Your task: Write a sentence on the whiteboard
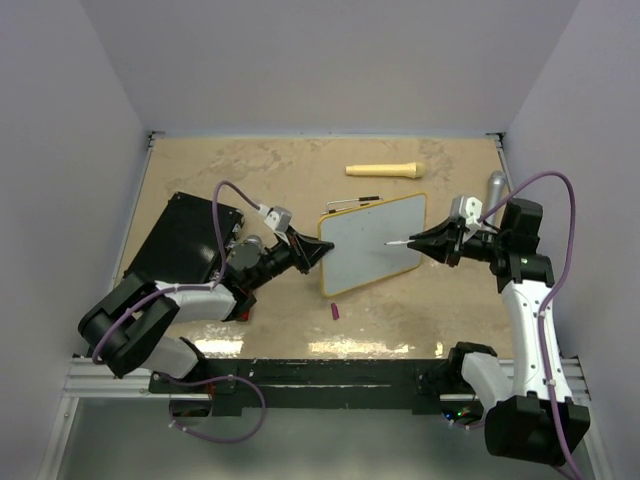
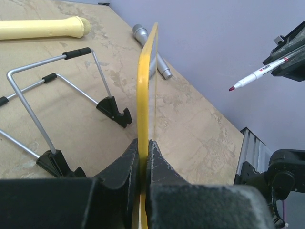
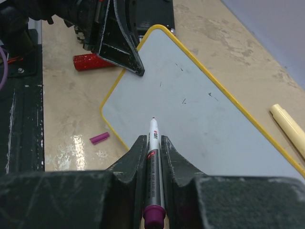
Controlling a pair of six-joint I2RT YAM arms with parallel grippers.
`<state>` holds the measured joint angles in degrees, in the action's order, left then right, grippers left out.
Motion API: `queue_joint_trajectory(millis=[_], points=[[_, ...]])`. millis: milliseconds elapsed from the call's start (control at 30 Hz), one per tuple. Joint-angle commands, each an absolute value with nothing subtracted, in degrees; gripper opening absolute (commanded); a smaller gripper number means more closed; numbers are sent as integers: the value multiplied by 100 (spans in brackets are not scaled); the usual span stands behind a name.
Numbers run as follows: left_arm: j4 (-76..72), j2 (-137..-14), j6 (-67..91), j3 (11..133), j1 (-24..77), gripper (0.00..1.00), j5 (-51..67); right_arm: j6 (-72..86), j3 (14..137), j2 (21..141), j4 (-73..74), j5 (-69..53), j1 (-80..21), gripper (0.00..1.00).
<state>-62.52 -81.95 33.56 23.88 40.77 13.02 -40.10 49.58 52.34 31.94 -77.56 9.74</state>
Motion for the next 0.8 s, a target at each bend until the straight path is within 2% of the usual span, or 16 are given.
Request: queue_joint_trajectory(millis=[0,433,767], points=[[-6882,-8191,3138,2241,4245,0,1073,-3947,4878,5107,2866,-7901,958,0],[-6645,-8077,3164,2039,4535,0,413,-3832,4790,5203,2821,-7823,967,0],[-6565,-8077,3383,1942,4623,0,264,-4306,4808,5335,3225,-7717,958,0]])
